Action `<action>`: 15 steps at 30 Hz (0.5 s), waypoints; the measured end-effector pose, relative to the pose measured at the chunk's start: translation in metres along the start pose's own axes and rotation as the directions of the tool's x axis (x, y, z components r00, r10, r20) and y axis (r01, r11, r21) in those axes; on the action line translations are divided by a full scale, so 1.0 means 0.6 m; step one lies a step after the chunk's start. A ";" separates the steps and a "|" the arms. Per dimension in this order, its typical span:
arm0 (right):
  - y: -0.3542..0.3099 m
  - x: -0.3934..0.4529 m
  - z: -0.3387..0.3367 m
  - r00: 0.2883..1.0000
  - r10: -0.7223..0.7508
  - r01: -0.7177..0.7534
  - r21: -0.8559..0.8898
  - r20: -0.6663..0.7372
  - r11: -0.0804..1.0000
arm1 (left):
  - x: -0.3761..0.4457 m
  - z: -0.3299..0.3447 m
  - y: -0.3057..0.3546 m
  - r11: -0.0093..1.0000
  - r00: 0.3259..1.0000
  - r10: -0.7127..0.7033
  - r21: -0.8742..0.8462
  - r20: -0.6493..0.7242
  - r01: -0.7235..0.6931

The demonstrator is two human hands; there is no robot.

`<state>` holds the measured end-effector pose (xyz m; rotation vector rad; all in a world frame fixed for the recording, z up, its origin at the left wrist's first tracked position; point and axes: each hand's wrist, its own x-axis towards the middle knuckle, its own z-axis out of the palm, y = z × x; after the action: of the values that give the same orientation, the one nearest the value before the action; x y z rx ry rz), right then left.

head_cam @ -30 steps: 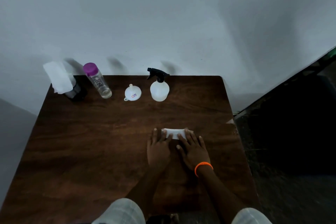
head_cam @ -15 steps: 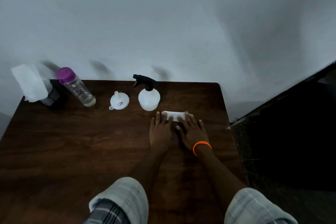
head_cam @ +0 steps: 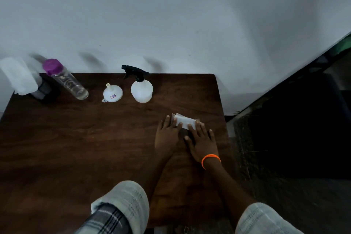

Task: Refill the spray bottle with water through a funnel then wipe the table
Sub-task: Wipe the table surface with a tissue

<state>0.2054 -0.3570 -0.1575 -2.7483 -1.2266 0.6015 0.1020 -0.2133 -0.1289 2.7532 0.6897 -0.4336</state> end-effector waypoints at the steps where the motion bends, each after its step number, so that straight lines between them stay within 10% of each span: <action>1: -0.001 -0.017 0.005 1.000 0.003 -0.003 0.006 0.001 1.000 | -0.016 0.005 0.005 1.000 1.000 -0.008 0.001 0.007 0.008; 15: -0.027 -0.227 0.091 0.992 -0.122 0.122 -0.014 -0.017 0.992 | -0.257 0.091 0.032 0.991 0.990 -0.119 -0.054 0.080 0.123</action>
<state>0.0913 -0.4505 -0.1602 -2.6584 -1.3869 0.5585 -0.0305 -0.3110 -0.1216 2.6344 0.8392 -0.5327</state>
